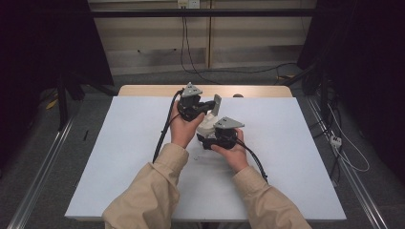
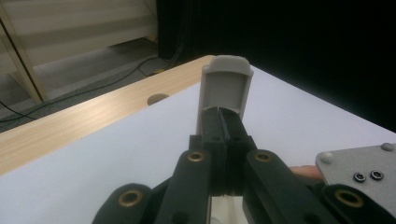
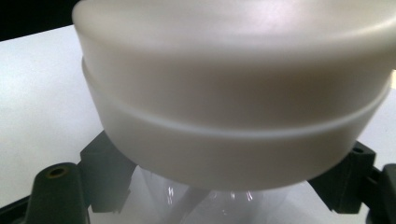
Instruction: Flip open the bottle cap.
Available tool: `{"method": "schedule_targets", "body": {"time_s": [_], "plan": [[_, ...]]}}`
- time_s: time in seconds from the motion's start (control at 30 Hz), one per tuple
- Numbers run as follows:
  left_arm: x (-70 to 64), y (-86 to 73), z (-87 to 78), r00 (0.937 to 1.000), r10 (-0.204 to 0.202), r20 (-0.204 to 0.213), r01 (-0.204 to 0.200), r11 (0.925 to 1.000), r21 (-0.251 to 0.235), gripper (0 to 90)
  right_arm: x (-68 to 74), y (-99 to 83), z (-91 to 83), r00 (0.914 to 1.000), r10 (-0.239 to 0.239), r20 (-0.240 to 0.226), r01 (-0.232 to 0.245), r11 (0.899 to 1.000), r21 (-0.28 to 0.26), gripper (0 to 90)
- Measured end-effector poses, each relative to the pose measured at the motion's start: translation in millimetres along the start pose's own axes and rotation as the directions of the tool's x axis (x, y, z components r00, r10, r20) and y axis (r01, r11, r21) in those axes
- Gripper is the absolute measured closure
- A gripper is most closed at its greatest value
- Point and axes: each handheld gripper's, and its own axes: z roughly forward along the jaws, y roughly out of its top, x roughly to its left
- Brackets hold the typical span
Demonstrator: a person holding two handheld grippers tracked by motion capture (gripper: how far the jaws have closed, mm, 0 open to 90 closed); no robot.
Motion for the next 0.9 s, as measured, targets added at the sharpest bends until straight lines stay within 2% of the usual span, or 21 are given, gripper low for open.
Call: {"method": "schedule_targets", "body": {"time_s": [0.23,0.27,0.47,0.9], "plan": [[1.1,0.8,3.2,0.9999,0.010,-0.005,-0.010,0.9999,0.010,90.0,-0.2,0.0,0.1,1.0000,0.003,-0.002,-0.003,1.000,0.000,18.9],[0.8,0.7,3.6,1.0000,-0.001,-0.003,0.001,1.0000,0.010,90.0,-0.2,0.0,0.0,1.0000,0.003,-0.002,-0.003,1.000,0.000,18.9],[1.1,0.8,5.4,1.0000,-0.007,0.000,0.007,0.9999,0.009,90.0,-0.2,-0.1,0.0,1.0000,0.004,-0.001,-0.004,1.000,0.001,18.9],[1.9,1.9,9.8,1.0000,0.004,0.007,-0.004,0.9999,0.013,90.0,-0.5,-0.2,0.0,1.0000,0.006,-0.003,-0.006,1.000,0.001,18.9]]}}
